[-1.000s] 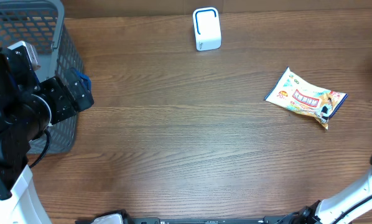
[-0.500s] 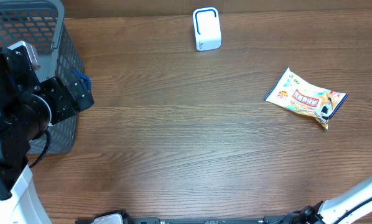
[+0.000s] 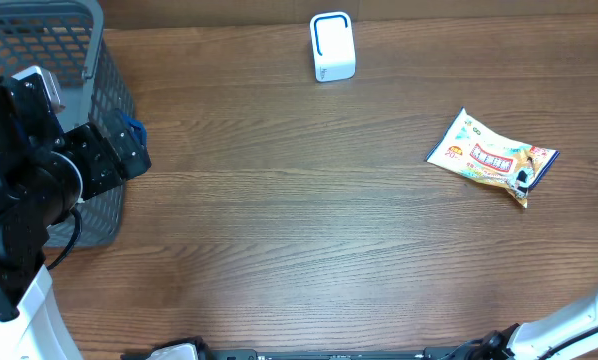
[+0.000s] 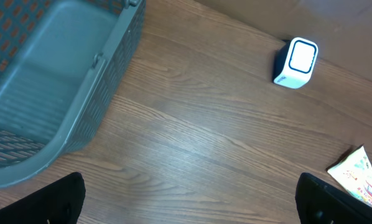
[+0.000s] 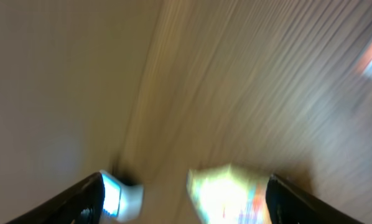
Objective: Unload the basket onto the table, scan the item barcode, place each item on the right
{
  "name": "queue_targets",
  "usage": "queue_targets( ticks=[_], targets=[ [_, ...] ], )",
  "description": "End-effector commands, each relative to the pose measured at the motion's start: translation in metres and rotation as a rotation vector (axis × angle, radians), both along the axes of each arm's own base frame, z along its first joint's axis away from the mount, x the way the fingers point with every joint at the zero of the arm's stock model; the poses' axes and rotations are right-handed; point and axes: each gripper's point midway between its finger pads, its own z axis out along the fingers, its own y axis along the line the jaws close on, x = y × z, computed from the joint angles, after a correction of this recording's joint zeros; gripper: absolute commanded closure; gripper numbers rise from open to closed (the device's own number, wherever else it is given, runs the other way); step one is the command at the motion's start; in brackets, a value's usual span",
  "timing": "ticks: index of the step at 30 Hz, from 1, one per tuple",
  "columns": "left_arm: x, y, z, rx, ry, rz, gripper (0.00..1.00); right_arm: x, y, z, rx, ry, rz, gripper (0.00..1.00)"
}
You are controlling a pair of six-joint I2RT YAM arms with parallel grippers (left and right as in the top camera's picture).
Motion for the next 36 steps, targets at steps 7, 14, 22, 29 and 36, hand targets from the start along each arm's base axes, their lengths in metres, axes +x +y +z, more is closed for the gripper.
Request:
queue_targets(
  ticks=[7, 14, 22, 29, 36],
  targets=[
    [0.0, 0.003, 0.0, -0.002, -0.002, 0.022, 0.0, -0.009, 0.087, -0.062, -0.362, 0.356, 0.357, 0.14],
    [0.0, 0.003, 0.0, -0.002, -0.002, 0.022, 0.0, -0.015, 0.098, -0.135, -0.465, 0.533, 0.251, 0.15],
    [0.0, 0.003, 0.0, -0.002, -0.002, 0.022, 0.0, -0.043, 0.151, -0.183, -0.2, 0.551, 0.343, 0.18],
    [0.0, 0.003, 0.0, -0.002, -0.002, 0.022, 0.0, -0.082, 0.24, -0.18, 0.031, 0.585, 0.642, 0.11],
    [0.0, 0.003, 0.0, -0.002, -0.002, 0.022, 0.0, -0.089, 0.322, -0.14, 0.07, 0.477, 0.886, 0.1]
  ],
)
